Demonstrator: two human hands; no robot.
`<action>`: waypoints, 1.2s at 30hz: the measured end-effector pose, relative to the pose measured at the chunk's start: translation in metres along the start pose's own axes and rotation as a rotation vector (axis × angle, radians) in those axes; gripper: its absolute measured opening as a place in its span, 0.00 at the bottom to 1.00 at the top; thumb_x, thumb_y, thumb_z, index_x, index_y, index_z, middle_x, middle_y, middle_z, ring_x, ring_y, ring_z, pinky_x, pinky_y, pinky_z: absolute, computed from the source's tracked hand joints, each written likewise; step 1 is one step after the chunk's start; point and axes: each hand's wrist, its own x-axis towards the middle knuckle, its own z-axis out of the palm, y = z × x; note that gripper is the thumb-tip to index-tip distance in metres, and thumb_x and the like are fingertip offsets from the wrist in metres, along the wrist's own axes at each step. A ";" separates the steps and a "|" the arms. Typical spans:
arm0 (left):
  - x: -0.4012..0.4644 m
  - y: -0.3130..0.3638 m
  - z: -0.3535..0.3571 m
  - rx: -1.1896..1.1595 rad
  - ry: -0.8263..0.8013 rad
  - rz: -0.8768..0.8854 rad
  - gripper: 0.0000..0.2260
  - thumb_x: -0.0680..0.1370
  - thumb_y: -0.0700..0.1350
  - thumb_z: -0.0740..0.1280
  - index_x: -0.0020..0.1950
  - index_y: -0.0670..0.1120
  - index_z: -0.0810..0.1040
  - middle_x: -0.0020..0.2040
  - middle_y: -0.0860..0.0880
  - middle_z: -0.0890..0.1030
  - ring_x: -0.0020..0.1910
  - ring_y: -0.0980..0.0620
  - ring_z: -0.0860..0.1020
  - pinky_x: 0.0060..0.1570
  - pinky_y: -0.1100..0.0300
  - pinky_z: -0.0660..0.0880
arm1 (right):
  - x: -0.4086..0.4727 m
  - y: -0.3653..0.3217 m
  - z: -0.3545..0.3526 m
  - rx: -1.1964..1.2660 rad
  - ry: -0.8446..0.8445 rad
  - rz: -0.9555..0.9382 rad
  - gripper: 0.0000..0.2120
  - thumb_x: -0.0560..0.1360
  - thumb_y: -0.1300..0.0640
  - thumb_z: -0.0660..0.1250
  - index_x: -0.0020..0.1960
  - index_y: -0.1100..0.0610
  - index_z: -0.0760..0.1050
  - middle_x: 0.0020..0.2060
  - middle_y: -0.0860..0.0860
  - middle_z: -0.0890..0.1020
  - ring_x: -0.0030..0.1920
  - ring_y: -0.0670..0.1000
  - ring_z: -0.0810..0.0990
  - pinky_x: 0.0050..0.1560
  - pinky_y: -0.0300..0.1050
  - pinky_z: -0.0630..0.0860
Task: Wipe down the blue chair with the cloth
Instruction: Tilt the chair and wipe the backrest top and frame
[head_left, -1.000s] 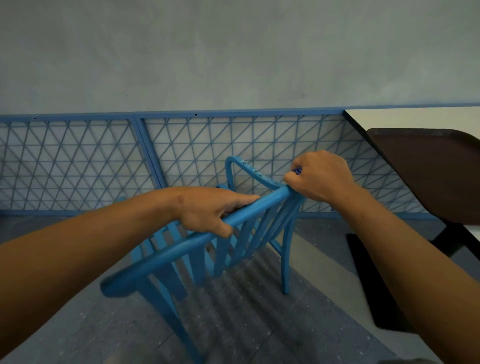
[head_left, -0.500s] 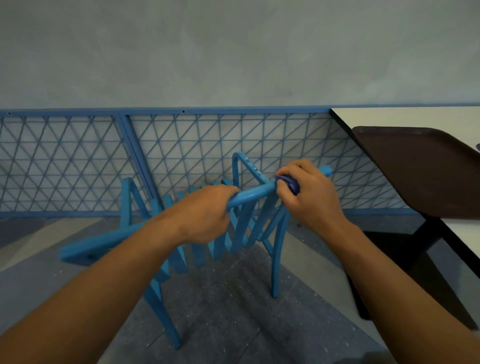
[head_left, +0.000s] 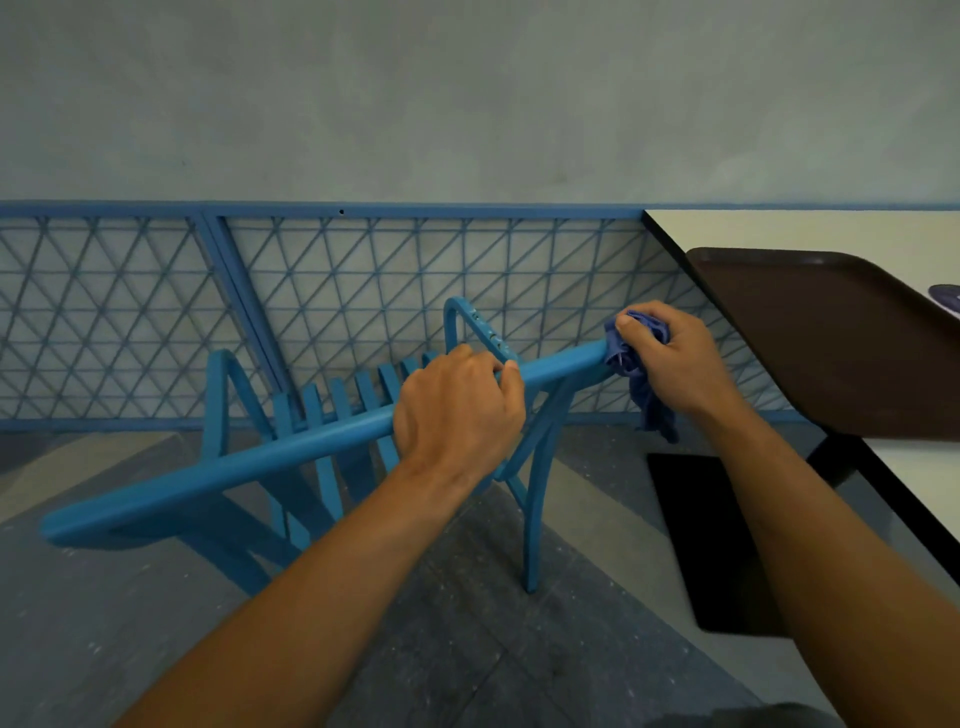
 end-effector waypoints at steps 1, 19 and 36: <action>-0.001 -0.001 0.000 0.007 0.008 0.007 0.19 0.82 0.57 0.56 0.37 0.52 0.78 0.30 0.56 0.71 0.28 0.57 0.70 0.30 0.57 0.69 | 0.002 0.000 0.000 0.005 -0.012 -0.003 0.08 0.82 0.54 0.65 0.47 0.47 0.81 0.41 0.48 0.84 0.41 0.46 0.81 0.42 0.44 0.78; -0.030 -0.049 -0.027 0.005 0.117 0.112 0.20 0.81 0.55 0.61 0.31 0.50 0.75 0.26 0.55 0.69 0.24 0.55 0.67 0.25 0.62 0.56 | -0.046 -0.047 -0.001 -0.106 -0.171 -0.057 0.09 0.74 0.57 0.68 0.35 0.53 0.78 0.29 0.52 0.79 0.31 0.55 0.77 0.29 0.49 0.72; 0.002 -0.112 -0.041 -0.145 0.015 0.147 0.24 0.80 0.57 0.64 0.25 0.50 0.70 0.20 0.54 0.69 0.21 0.55 0.69 0.24 0.57 0.67 | -0.104 -0.095 0.025 -0.002 -0.300 -0.113 0.11 0.77 0.50 0.67 0.37 0.51 0.76 0.31 0.49 0.78 0.30 0.49 0.76 0.30 0.42 0.71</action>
